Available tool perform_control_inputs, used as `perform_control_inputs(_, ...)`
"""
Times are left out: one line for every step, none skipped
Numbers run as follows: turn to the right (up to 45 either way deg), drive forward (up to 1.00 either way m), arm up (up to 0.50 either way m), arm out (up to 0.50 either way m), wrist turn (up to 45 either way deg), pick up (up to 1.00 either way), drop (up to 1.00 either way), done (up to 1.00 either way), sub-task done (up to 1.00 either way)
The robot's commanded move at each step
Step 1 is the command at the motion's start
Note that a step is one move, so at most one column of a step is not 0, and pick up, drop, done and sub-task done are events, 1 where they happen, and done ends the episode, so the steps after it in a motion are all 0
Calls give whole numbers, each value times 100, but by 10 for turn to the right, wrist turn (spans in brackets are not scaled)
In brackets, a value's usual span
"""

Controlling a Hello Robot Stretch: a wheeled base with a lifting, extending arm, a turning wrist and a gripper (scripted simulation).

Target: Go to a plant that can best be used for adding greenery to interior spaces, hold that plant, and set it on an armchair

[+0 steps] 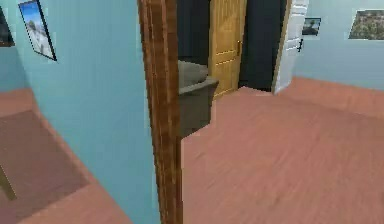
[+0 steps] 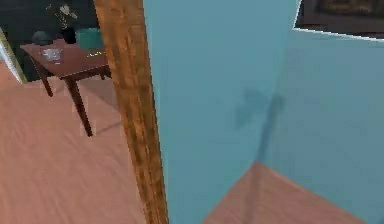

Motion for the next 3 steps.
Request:
perform_control_inputs(390, 0, 0, 0, 0, 0, 0, 0, 0)
perform_control_inputs(30, 0, 0, 0, 0, 0, 0, 0, 0)
perform_control_inputs(0, 100, 0, 0, 0, 0, 0, 0, 0)
